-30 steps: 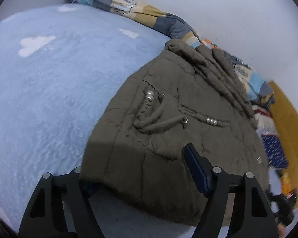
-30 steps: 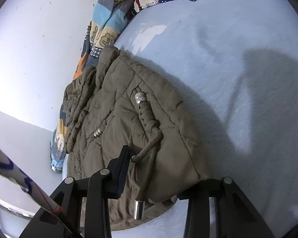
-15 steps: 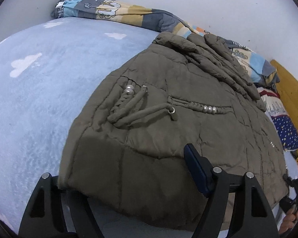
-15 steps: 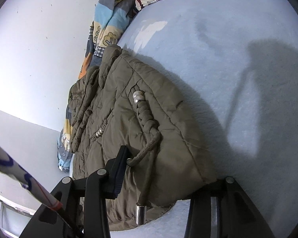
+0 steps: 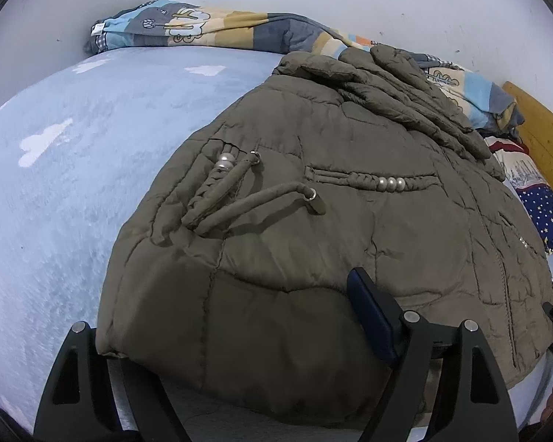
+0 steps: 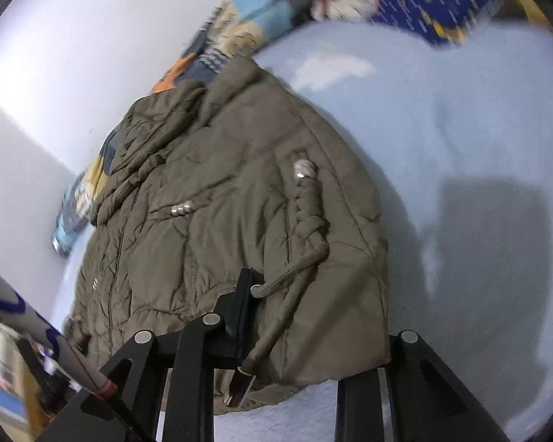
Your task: Fold large clothes
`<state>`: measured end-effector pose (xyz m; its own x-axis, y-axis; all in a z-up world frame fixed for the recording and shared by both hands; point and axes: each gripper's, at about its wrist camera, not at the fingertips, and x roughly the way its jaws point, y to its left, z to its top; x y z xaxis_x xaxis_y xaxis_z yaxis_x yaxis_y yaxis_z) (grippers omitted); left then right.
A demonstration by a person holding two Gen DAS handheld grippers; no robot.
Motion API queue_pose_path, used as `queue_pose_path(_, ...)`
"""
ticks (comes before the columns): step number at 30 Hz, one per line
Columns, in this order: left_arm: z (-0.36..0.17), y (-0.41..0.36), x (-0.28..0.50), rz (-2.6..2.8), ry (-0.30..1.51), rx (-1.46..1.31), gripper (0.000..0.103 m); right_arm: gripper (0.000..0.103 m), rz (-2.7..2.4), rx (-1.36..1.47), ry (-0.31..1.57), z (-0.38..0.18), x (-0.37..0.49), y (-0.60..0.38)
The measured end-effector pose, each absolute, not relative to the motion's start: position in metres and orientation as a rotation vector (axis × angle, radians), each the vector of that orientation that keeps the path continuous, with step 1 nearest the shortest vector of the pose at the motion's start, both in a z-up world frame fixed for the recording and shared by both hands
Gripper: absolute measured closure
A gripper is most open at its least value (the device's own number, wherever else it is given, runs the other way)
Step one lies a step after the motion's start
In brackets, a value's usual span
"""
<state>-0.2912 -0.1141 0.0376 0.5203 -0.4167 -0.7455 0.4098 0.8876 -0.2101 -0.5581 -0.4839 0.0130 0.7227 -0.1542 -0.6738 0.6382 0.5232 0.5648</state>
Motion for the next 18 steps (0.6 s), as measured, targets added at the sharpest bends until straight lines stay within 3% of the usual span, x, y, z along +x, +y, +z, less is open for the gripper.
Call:
queue_pose_path(4, 0.038, -0.115, -0.291, -0.497, 0.895, -0.001, 0.021, 0.069, -0.477, 1.095, 0.52, -0.002, -0.571, -0.498)
queue_pose_path(13, 0.037, -0.118, -0.291, -0.496, 0.894, 0.011, 0.018, 0.064, -0.623, 1.088, 0.449, 0.024, -0.604, -0.497)
queue_pose_path(18, 0.037, -0.12, -0.29, -0.493, 0.895, 0.018, 0.016, 0.044, -0.793, 1.075, 0.436, 0.023, -0.625, -0.513)
